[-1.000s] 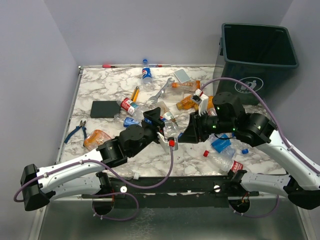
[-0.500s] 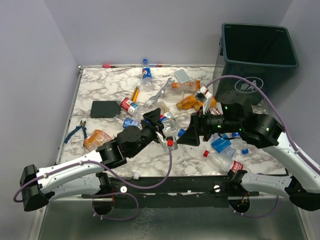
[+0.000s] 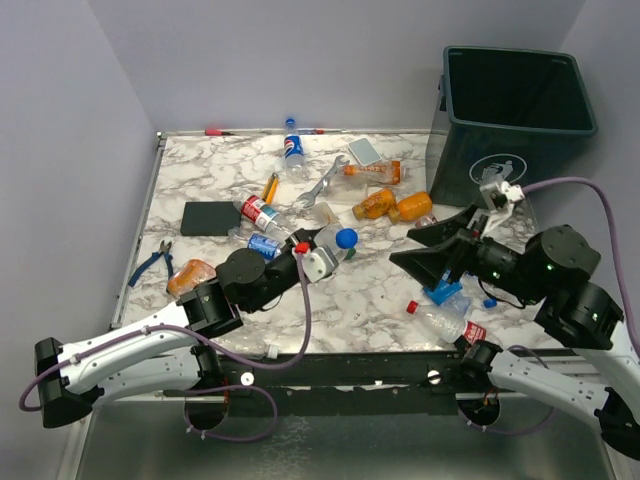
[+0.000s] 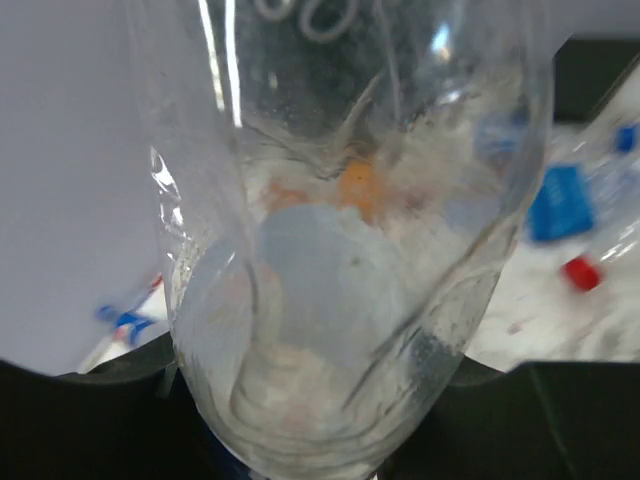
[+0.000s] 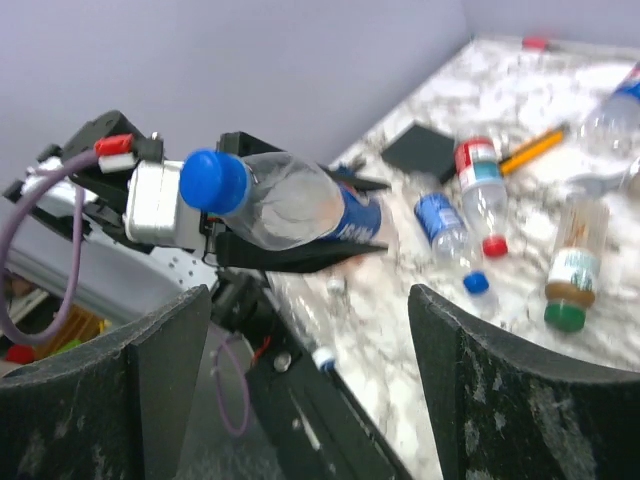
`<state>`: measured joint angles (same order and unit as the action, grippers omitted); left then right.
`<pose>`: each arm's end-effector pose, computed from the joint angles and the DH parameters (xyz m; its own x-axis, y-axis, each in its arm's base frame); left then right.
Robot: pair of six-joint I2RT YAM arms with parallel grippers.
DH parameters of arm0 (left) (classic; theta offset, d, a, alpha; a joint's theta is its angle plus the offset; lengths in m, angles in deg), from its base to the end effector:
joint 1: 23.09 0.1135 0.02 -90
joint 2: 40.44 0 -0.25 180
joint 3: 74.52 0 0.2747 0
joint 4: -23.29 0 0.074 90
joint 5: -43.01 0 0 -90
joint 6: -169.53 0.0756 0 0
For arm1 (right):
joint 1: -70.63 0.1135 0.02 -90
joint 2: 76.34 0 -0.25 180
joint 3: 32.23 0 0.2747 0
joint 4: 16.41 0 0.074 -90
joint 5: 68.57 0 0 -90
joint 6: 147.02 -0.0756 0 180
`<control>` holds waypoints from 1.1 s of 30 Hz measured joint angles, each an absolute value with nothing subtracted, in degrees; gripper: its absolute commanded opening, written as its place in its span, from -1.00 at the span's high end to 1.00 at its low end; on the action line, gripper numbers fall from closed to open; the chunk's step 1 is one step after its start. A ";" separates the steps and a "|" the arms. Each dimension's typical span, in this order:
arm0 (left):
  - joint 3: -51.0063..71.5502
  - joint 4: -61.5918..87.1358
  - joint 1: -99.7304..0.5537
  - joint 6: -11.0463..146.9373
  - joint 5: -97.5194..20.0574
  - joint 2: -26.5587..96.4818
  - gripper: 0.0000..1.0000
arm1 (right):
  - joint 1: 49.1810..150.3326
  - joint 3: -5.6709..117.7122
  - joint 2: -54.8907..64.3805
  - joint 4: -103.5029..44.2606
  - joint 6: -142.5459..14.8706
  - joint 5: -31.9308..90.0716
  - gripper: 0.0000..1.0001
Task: Put the plastic bottles in the bin
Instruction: Place the plastic bottle in the trash bin.
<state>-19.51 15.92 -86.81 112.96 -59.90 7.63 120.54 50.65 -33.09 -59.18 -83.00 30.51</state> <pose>0.1362 -0.2376 0.3316 0.4242 0.3537 -0.8336 0.6487 0.5236 0.5523 0.1183 0.1591 0.4519 -0.4071 0.1881 -0.8938 -0.7549 0.4816 0.4452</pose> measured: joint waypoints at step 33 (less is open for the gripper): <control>-21.14 28.62 -85.41 46.79 -24.14 15.72 0.58 | 120.54 45.03 -24.13 -39.16 -83.46 37.61 0.12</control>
